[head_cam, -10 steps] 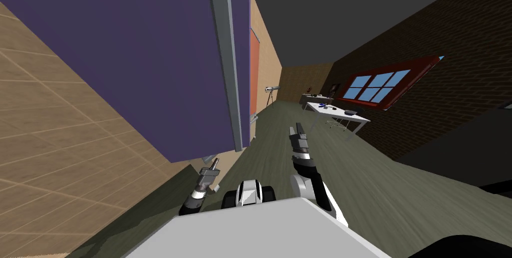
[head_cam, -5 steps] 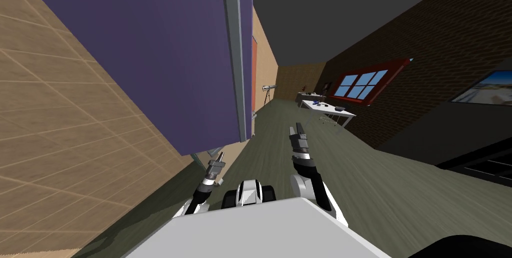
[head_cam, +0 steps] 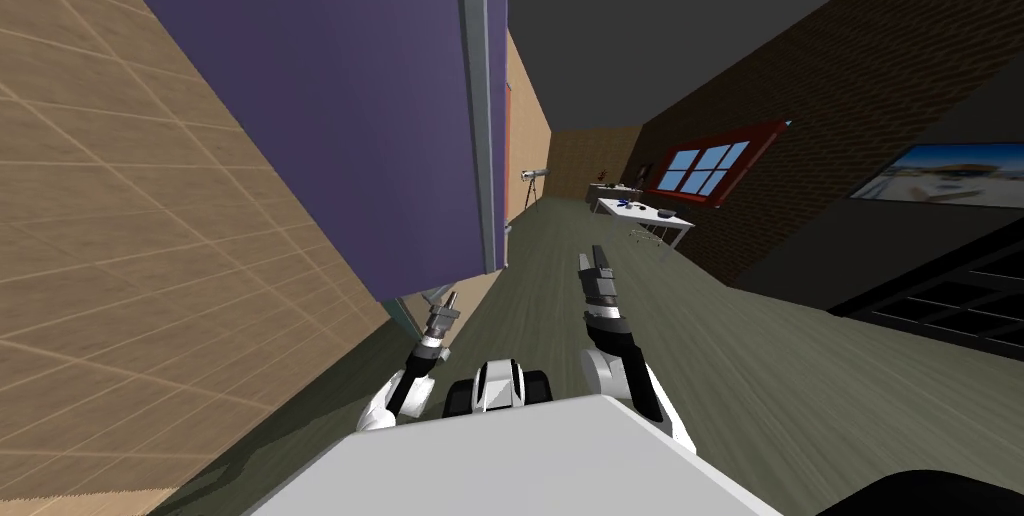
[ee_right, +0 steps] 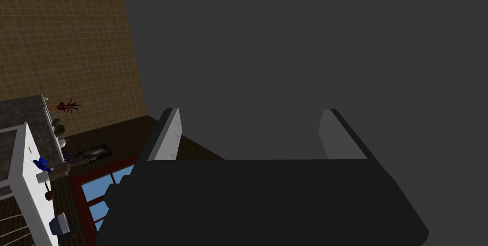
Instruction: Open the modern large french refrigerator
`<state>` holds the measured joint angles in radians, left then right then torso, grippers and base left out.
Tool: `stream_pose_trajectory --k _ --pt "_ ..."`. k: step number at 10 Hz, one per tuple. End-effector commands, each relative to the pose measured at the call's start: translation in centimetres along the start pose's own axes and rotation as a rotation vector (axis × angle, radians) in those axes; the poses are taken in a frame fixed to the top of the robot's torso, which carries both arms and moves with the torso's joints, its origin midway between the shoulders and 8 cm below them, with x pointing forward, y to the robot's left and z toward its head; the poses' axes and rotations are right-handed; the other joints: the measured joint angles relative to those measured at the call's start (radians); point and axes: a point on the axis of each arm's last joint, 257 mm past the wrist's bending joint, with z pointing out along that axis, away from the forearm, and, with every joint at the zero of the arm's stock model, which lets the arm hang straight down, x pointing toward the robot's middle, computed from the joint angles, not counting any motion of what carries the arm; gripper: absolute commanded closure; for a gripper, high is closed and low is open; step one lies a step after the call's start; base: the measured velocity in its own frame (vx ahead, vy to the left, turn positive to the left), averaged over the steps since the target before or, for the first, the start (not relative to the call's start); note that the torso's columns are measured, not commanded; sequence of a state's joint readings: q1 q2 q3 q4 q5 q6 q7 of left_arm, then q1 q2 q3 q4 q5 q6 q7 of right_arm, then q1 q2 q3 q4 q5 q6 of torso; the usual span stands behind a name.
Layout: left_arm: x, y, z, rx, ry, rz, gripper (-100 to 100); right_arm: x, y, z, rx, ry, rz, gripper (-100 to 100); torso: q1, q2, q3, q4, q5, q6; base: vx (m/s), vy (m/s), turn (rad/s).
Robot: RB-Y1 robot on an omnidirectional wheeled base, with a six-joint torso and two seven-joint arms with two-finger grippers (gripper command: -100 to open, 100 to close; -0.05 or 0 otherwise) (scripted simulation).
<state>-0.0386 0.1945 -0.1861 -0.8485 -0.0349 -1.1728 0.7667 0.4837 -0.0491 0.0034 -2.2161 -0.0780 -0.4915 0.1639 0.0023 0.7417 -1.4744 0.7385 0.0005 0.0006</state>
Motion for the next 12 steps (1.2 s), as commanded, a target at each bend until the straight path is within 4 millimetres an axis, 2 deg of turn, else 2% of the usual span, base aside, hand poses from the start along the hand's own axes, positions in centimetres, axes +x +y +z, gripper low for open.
stream_pose_trajectory --k 1,2,3,4,6,7,8,10,12 --pt "0.3 1.1 2.4 -0.004 0.005 -0.013 100 0.0 0.0 0.0 0.0 0.0 0.0 0 0.002 0.005 0.004 0.002 0.001 -0.001 -0.152 0.084 -0.002" --pt "0.3 1.2 3.3 -0.006 0.013 -0.01 100 0.0 0.0 0.0 0.0 0.0 0.0 0 -0.001 -0.002 0.0 0.001 0.0 -0.001 -0.06 0.038 0.01" --pt "1.0 2.7 4.6 -0.013 -0.005 -0.042 100 0.0 0.0 0.0 0.001 0.0 0.0 0 -0.005 -0.009 -0.005 -0.002 -0.001 -0.001 -0.187 0.098 -0.195" --pt "0.7 3.6 5.6 -0.037 -0.007 -0.044 100 0.0 0.0 0.0 0.0 0.0 0.0 0 -0.002 -0.003 -0.002 -0.001 0.0 0.0 -0.268 0.112 -0.144" --pt "1.6 2.7 7.8 -0.013 0.029 -0.038 100 0.0 0.0 0.0 0.0 0.0 0.0 0 -0.003 -0.004 -0.001 0.0 -0.001 -0.001 -0.097 0.05 0.009" --pt "1.7 2.6 8.1 -0.011 0.033 -0.037 100 0.0 0.0 0.0 0.001 0.0 0.0 0 -0.005 -0.011 -0.006 -0.002 -0.001 -0.001 0.017 -0.002 0.0" --pt "2.9 4.3 9.5 -0.024 0.021 -0.075 100 0.0 0.0 0.0 0.001 0.0 0.0 0 -0.006 -0.013 -0.007 -0.003 -0.001 -0.001 -0.171 0.058 -0.208" --pt "3.8 3.8 11.3 -0.012 0.047 -0.074 100 0.0 0.0 0.0 0.0 0.0 0.0 0 0.001 0.006 0.005 0.003 0.0 -0.001 -0.208 0.086 -0.07" --pt "4.1 3.9 12.6 -0.02 0.06 -0.07 100 0.0 0.0 0.0 0.001 0.0 0.0 0 -0.003 -0.01 -0.005 -0.002 -0.001 -0.001 -0.02 0.03 0.014"
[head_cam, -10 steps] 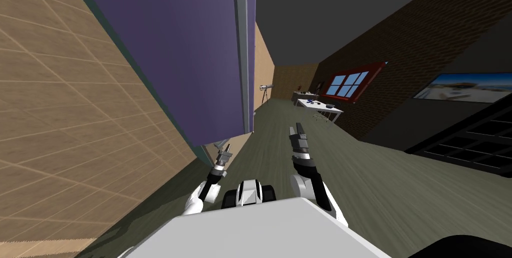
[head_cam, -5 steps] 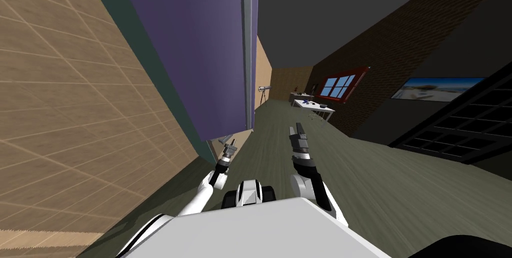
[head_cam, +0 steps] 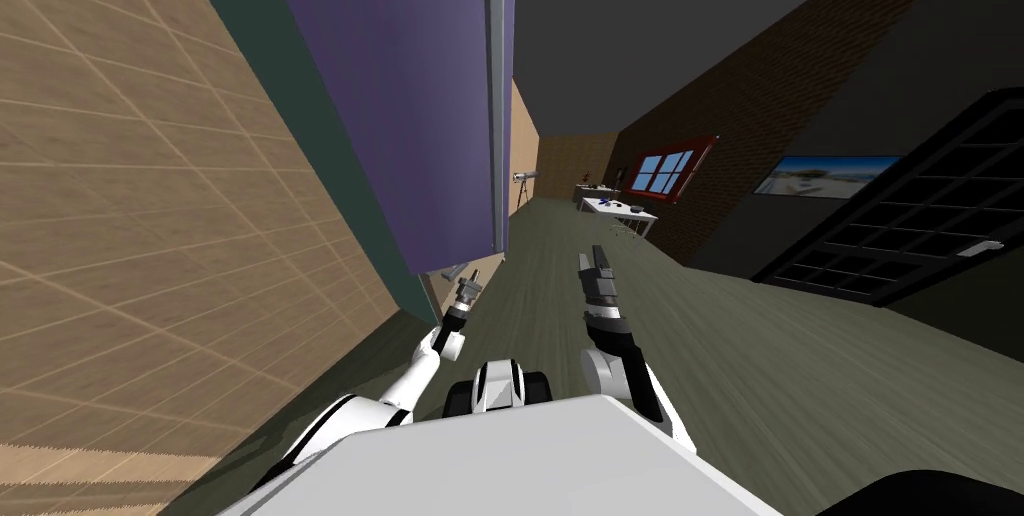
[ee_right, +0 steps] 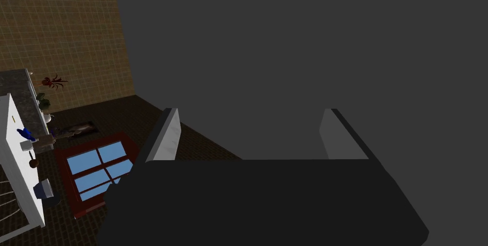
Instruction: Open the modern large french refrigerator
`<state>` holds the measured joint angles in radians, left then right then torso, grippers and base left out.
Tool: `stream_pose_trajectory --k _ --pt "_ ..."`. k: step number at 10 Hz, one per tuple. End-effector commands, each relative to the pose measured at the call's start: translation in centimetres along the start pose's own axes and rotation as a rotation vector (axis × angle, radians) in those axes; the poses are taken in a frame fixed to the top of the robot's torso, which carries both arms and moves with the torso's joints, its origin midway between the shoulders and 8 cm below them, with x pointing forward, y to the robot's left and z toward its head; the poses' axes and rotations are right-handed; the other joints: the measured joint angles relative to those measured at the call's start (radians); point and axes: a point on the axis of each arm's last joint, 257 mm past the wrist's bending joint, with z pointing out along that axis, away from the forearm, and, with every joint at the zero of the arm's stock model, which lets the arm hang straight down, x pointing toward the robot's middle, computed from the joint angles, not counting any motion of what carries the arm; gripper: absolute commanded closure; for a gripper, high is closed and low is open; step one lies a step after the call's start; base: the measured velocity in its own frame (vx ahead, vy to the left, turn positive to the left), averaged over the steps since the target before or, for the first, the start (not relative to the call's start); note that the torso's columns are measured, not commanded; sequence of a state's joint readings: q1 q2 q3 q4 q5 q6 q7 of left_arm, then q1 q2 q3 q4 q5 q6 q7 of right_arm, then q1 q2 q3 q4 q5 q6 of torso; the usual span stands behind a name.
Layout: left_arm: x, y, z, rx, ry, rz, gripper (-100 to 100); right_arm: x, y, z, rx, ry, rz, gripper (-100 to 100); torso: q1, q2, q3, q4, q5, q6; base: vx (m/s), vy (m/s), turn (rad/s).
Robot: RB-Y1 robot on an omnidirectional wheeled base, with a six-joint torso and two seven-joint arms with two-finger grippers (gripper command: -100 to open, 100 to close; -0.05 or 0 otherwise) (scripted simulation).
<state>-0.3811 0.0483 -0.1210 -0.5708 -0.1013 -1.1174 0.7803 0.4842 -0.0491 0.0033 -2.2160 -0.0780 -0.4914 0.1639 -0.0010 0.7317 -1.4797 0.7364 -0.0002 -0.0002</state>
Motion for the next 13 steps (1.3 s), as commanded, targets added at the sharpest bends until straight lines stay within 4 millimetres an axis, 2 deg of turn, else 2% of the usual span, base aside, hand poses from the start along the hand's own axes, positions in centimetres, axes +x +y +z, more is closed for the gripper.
stream_pose_trajectory --k 1,2,3,4,6,7,8,9,11,12,13 --pt "-0.1 0.3 0.8 -0.014 0.004 0.002 100 0.0 0.0 0.0 0.0 0.0 0.0 0 -0.002 -0.002 -0.002 -0.001 -0.001 0.0 0.026 -0.008 -0.002" --pt "1.6 1.8 2.5 -0.023 0.005 -0.036 100 0.0 0.0 0.0 0.0 0.0 0.0 0 -0.002 0.0 0.0 0.0 -0.001 0.0 -0.125 0.068 -0.213" --pt "2.1 1.9 3.1 -0.022 0.013 -0.041 100 0.0 0.0 0.0 0.0 0.0 0.0 0 0.003 0.012 0.006 0.003 0.001 0.001 -0.224 0.101 -0.16" --pt "2.6 1.1 3.6 -0.001 0.029 -0.039 100 0.0 0.0 0.0 0.0 0.0 0.0 0 0.005 0.017 0.011 0.005 0.001 0.0 -0.179 0.061 0.013" --pt "3.2 0.9 5.1 -0.004 0.049 -0.034 100 0.0 0.0 0.0 0.0 0.0 0.0 0 -0.001 0.003 0.002 0.001 0.0 0.0 -0.061 0.016 0.021" --pt "2.8 1.7 5.2 -0.034 0.038 -0.033 100 0.0 0.0 0.0 0.0 0.0 0.0 0 -0.002 -0.002 -0.001 -0.001 -0.001 0.0 0.004 -0.007 -0.006" --pt "2.9 1.5 5.0 -0.019 0.042 -0.034 100 0.0 0.0 0.0 0.0 0.0 0.0 0 -0.001 -0.001 -0.001 -0.001 0.0 0.0 0.0 0.0 0.0" --pt "1.2 0.4 4.7 -0.023 0.031 0.004 -100 0.0 0.0 0.0 0.0 0.0 0.0 0 0.001 0.003 0.002 0.0 0.0 0.0 0.012 -0.016 0.007" --pt "1.1 0.4 4.7 -0.024 0.031 0.004 -100 0.0 0.0 0.0 0.0 0.0 0.0 0 0.001 0.007 0.004 0.002 0.0 0.0 0.014 -0.011 0.005" --pt "-1.2 -1.3 4.3 -0.024 0.015 0.055 -100 0.0 0.0 0.0 0.0 0.0 0.0 0 0.001 0.008 0.005 0.002 0.0 0.0 0.022 -0.024 0.016" --pt "-1.2 -1.3 4.3 -0.024 0.015 0.055 -100 0.0 0.0 0.0 0.0 0.0 0.0 0 0.001 0.007 0.004 0.002 0.0 0.0 0.026 -0.029 0.02"
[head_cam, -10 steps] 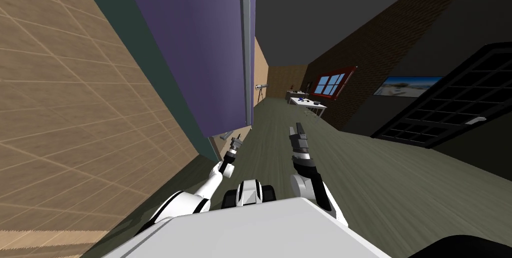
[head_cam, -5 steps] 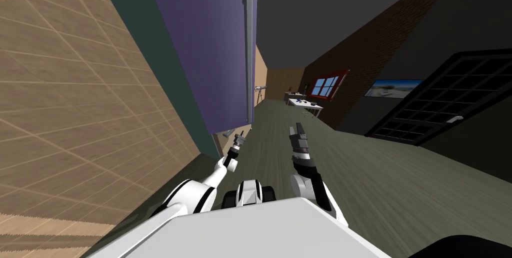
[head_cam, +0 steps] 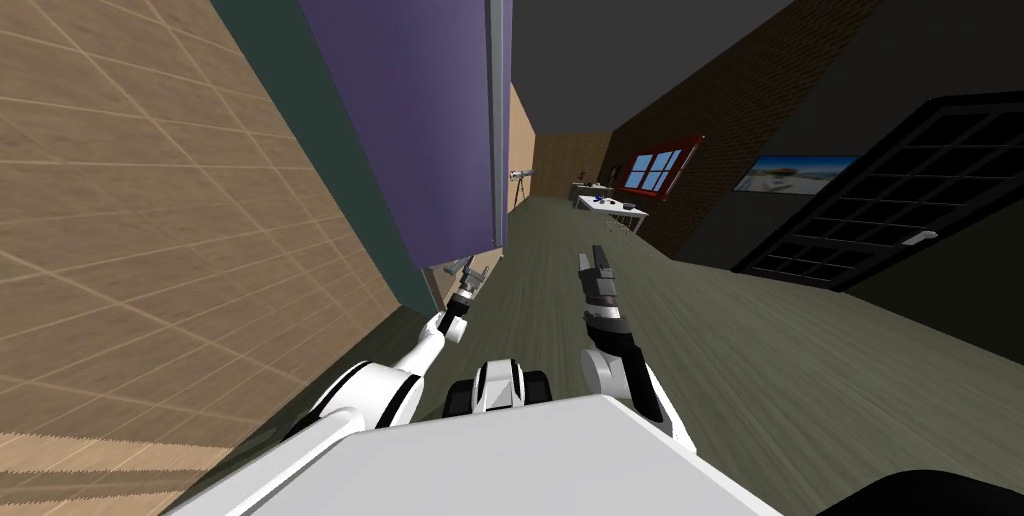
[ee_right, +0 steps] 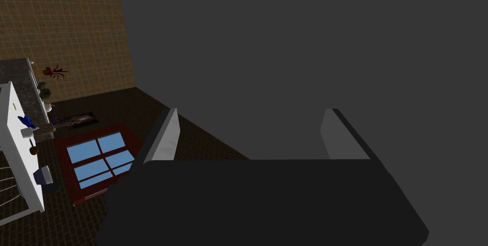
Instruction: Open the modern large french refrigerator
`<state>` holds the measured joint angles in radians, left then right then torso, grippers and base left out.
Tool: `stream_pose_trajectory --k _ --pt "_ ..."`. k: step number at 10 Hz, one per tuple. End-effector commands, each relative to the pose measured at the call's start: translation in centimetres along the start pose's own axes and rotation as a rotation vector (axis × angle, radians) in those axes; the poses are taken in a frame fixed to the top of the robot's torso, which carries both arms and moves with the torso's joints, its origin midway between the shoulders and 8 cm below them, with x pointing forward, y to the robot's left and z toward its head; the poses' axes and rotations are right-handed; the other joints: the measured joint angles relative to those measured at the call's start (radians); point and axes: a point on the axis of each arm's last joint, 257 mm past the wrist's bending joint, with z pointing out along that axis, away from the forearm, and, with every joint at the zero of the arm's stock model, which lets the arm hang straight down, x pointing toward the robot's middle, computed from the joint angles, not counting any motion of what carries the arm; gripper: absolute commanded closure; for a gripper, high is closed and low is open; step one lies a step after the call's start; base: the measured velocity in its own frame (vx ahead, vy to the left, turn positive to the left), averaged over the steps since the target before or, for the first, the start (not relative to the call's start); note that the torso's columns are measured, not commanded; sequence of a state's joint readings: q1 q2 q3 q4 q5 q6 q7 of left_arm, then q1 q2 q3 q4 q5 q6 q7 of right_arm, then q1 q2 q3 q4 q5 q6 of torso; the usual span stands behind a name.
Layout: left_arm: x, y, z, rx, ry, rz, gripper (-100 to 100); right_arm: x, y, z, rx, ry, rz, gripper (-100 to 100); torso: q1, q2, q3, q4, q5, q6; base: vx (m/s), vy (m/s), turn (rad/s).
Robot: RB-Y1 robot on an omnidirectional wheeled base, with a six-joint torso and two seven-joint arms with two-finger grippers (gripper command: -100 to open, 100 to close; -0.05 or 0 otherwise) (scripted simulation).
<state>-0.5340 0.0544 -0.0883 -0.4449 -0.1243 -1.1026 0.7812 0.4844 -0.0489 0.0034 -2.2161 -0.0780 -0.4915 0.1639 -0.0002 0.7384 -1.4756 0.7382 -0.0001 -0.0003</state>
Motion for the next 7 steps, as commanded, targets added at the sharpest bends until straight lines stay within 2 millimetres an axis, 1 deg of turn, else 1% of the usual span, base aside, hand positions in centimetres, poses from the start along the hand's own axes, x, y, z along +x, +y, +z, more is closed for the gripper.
stream_pose_trajectory --k 1,2,3,4,5,6,7 --pt "-1.1 -0.6 -0.1 -0.002 -0.009 0.023 -100 0.0 0.0 0.0 0.0 0.0 0.0 0 0.0 -0.001 -0.001 0.0 0.0 0.001 0.014 -0.013 0.001" --pt "-3.1 -2.0 -0.6 -0.001 -0.029 0.064 -100 0.0 0.0 0.0 0.0 0.0 0.0 0 0.0 -0.001 -0.001 0.0 0.0 0.001 0.024 -0.034 0.023" --pt "-3.1 -2.0 -0.6 -0.001 -0.029 0.064 -100 0.0 0.0 0.0 0.0 0.0 0.0 0 -0.001 -0.001 -0.001 0.0 0.0 0.0 0.041 -0.037 0.018" --pt "-4.4 -3.0 -0.9 0.003 -0.045 0.092 -100 0.0 0.0 0.0 0.0 0.0 0.0 0 0.0 -0.001 -0.001 -0.001 0.0 0.0 0.062 -0.054 0.038" --pt "-5.5 -3.9 -1.2 0.013 -0.067 0.114 -100 0.0 0.0 0.0 0.0 0.0 0.0 0 -0.001 -0.002 -0.001 -0.001 0.0 0.0 0.13 -0.1 0.061" --pt "-5.5 -3.9 -1.2 0.013 -0.067 0.114 -100 0.0 0.0 0.0 0.0 0.0 0.0 0 -0.003 -0.005 -0.003 -0.001 -0.001 0.0 0.102 -0.093 0.037" --pt "-5.9 -4.1 -1.2 0.031 -0.094 0.116 -100 0.0 0.0 0.0 0.0 0.0 0.0 0 -0.001 -0.002 -0.002 -0.001 0.0 0.001 0.117 -0.13 0.059"
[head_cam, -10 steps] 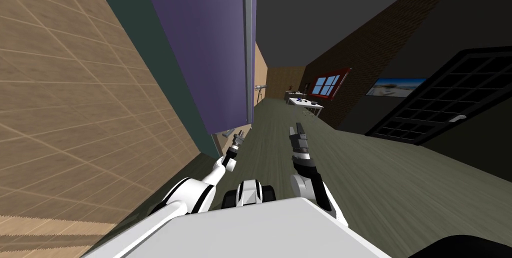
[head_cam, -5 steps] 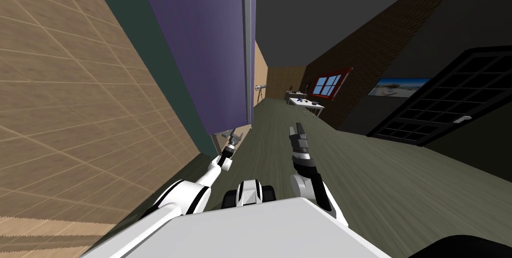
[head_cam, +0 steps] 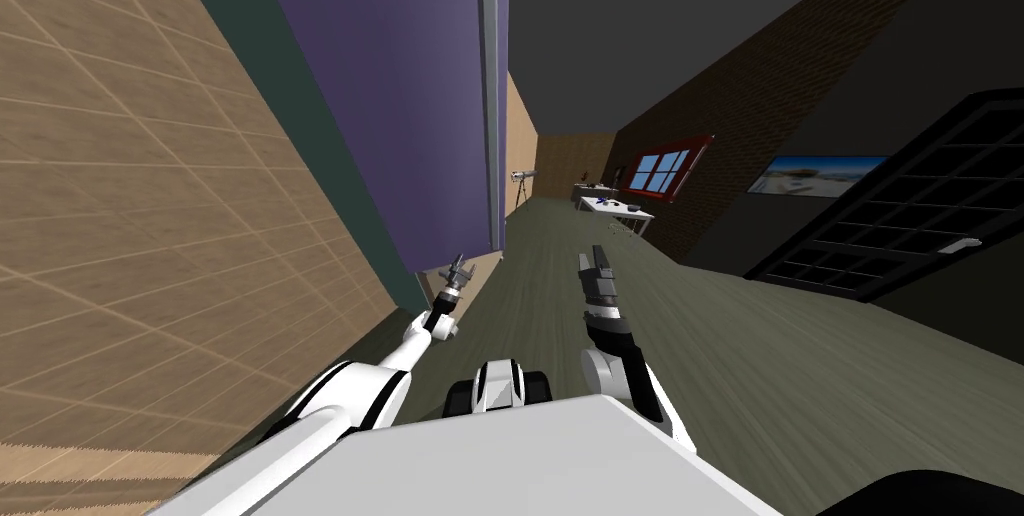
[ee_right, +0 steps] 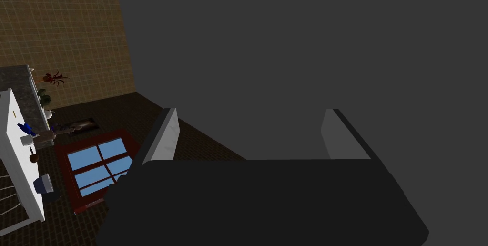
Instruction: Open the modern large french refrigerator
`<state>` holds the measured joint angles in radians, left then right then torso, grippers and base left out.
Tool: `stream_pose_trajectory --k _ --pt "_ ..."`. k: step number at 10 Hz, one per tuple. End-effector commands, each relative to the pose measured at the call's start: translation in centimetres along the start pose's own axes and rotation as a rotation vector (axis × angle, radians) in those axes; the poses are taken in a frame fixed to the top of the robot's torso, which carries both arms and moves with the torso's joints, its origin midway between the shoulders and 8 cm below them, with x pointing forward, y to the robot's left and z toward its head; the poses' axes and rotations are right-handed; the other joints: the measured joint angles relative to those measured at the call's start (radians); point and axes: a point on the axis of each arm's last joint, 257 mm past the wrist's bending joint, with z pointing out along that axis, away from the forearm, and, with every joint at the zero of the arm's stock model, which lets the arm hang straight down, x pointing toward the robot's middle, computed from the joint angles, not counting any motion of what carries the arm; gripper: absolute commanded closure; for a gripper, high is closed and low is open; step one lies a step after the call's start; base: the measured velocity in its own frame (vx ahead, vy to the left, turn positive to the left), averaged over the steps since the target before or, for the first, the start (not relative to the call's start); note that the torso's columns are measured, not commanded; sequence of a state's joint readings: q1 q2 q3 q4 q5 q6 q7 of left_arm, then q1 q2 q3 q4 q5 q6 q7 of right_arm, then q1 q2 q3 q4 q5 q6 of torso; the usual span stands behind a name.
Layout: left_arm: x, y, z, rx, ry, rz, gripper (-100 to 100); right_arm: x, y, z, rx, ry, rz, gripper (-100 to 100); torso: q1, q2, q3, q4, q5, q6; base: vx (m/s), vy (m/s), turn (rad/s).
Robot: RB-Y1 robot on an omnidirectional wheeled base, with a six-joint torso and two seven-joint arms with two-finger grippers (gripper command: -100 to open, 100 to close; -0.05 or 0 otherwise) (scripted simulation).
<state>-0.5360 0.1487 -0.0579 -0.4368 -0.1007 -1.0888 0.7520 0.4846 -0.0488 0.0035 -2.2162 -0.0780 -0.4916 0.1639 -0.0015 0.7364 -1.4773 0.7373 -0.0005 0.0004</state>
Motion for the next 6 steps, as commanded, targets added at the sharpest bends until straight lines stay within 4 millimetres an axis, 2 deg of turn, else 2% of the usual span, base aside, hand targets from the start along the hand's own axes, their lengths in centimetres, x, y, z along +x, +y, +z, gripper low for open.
stream_pose_trajectory --k 1,4,5,6 --pt "-0.5 -0.2 0.0 0.02 -0.031 0.005 -100 0.0 0.0 0.0 0.0 0.0 0.0 0 -0.001 0.001 0.001 0.0 0.0 0.0 0.119 -0.112 0.053" --pt "-1.3 -0.5 -0.2 0.044 -0.074 0.009 -100 0.0 0.0 0.0 0.0 0.0 0.0 0 0.001 0.001 0.001 0.001 0.0 -0.001 0.119 -0.127 0.065" --pt "-2.8 -1.5 -0.5 0.057 -0.104 0.034 -100 0.0 0.0 0.0 0.0 0.0 0.0 0 0.004 0.003 0.002 0.001 0.001 0.0 0.114 -0.121 0.047" --pt "-2.6 -1.8 -0.2 0.066 -0.097 0.035 -100 0.0 0.0 0.0 0.0 0.0 0.0 0 0.002 0.002 0.002 0.001 0.001 -0.001 0.092 -0.109 0.058"
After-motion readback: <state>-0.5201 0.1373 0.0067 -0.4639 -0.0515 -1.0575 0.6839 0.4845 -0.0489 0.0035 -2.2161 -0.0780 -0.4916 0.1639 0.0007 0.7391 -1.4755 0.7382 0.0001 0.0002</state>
